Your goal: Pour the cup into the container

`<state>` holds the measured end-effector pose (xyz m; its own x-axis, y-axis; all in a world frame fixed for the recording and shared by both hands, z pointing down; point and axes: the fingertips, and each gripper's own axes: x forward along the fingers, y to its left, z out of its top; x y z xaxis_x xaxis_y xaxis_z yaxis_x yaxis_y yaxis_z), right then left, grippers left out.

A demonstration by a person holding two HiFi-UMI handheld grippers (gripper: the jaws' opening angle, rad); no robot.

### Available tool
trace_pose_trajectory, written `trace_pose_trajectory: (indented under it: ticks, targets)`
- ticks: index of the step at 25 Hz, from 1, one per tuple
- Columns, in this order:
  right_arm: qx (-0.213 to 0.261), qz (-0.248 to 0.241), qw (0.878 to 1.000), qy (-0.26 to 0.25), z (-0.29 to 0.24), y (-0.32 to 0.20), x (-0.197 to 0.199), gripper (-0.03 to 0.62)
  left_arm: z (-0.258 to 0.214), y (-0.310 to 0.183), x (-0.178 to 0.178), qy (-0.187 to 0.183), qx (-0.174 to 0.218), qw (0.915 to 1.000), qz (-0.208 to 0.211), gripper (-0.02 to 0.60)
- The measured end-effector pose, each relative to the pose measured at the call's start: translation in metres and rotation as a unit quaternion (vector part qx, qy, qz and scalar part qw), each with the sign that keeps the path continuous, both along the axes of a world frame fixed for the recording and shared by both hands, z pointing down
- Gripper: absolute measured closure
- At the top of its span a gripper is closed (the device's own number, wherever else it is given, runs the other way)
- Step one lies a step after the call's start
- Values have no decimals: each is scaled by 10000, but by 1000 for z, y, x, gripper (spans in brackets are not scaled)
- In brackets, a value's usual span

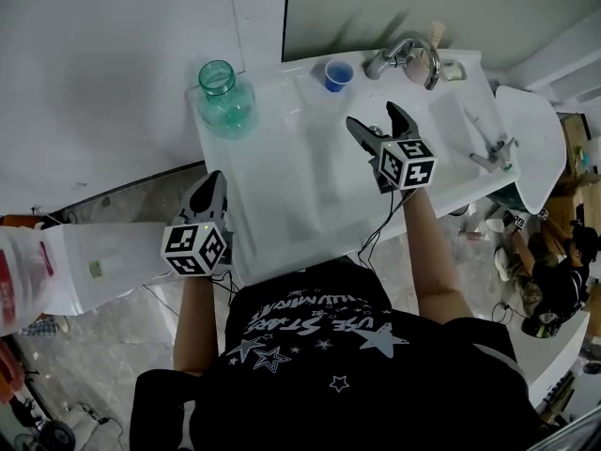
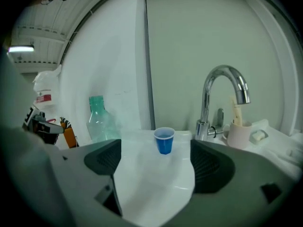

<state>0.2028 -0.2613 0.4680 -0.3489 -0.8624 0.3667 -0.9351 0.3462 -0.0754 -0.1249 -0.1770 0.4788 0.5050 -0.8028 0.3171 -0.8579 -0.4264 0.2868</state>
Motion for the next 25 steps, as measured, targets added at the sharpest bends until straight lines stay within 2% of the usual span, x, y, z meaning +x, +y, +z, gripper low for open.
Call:
trace_pose_trajectory:
  ticks: [5,11,15,25]
  targets:
    - [-56,-355,9992,-164,12,-32,0,140,0,1,-3,-59,-99,9982,-590,572]
    - [-228,-678,9973,-164,37,-68,-2,140,-3,-2,5,-186,-137,9954,-928,571]
    - [-149,-772,9969,-59,52,-86,-6,164,0,-1,7,-258,-191,9936,-1080,572]
    - [24,-945,9952,237,79,-115,-21,174,12,7,13,-420,-409,9893,-1333,571]
